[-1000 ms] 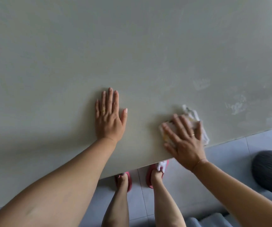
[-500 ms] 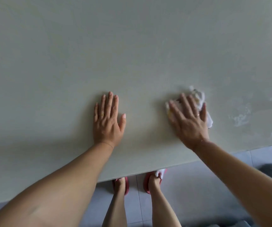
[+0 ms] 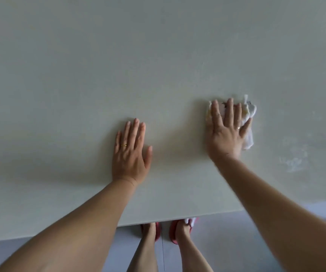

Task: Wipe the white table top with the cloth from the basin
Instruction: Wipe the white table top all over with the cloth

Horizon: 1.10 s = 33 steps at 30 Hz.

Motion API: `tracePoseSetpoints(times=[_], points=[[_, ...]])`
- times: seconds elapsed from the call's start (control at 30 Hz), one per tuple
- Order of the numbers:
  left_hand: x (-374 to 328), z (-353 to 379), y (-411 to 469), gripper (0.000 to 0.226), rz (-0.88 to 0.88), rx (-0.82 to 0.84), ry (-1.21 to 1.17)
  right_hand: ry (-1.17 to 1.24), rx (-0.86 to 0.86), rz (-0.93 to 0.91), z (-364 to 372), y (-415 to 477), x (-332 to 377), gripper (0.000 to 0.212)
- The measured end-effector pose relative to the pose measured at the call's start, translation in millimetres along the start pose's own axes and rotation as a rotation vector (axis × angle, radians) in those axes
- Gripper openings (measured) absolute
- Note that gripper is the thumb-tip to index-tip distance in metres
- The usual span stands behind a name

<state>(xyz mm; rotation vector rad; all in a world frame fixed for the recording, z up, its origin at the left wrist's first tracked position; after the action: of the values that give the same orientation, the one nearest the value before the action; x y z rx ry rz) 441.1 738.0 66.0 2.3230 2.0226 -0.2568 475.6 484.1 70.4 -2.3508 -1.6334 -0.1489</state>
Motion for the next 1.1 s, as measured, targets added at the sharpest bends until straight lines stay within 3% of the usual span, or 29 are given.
tracePoseSetpoints(times=[0.07,0.2,0.27,0.33,0.43,0.5,0.6,0.67,0.73,0.77,0.87,0.93,1.0,1.1], points=[[-0.8,-1.2,-0.3,0.062,0.009,0.003,0.001,0.019,0.035,-0.061,16.8,-33.1,47.5,0.053],[-3.6,-3.5,-0.3,0.057,0.005,-0.001,-0.008,-0.059,0.145,-0.707,28.5,-83.4,100.8,0.049],[-2.3,-1.9,1.2,0.06,0.01,0.034,-0.006,-0.144,0.141,-0.83,19.0,-51.7,82.6,0.05],[-0.7,0.0,0.6,0.062,0.019,0.057,0.0,-0.131,0.108,-0.624,8.6,-4.9,56.0,0.049],[0.6,1.1,-1.3,0.064,0.026,0.064,-0.021,0.003,0.011,-0.001,1.6,30.4,38.8,0.05],[1.0,1.7,-0.5,0.065,0.029,0.072,-0.016,-0.001,0.009,0.081,15.0,13.1,72.1,0.053],[1.3,1.5,0.7,0.064,0.027,0.094,0.014,-0.061,0.102,-0.41,37.6,-32.4,126.6,0.052],[1.5,0.6,-0.1,0.063,0.037,0.093,-0.009,-0.114,0.142,-0.708,32.5,-28.9,120.1,0.051],[1.4,0.2,-0.2,0.063,0.046,0.071,-0.029,-0.15,0.137,-0.781,22.9,6.1,92.1,0.054],[1.5,0.3,0.1,0.063,0.047,0.06,-0.034,-0.141,0.125,-0.677,16.4,31.1,75.8,0.056],[2.1,0.4,0.5,0.064,0.045,0.057,-0.047,0.023,0.01,-0.069,1.9,79.4,48.3,0.051],[2.1,0.7,0.9,0.064,0.04,0.06,-0.05,0.015,-0.039,0.107,12.5,60.7,77.6,0.054],[1.8,0.0,0.4,0.064,0.031,0.065,-0.046,0.021,0.012,-0.136,29.2,22.5,128.9,0.058],[0.9,-2.2,2.2,0.062,0.024,0.072,-0.032,-0.087,0.137,-0.745,34.0,-5.5,154.5,0.049]])
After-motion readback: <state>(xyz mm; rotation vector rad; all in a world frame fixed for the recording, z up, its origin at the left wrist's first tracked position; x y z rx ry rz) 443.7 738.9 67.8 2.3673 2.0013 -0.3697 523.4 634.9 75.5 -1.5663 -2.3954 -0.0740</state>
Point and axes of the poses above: each hand's wrist, its own y-axis towards the middle knuckle, its own z-axis out of the palm, x = y × z, the point moved 5 cm from there along y, towards the middle knuckle, and after that the axes turned 1 degree about -x, right-handed, at the moved point
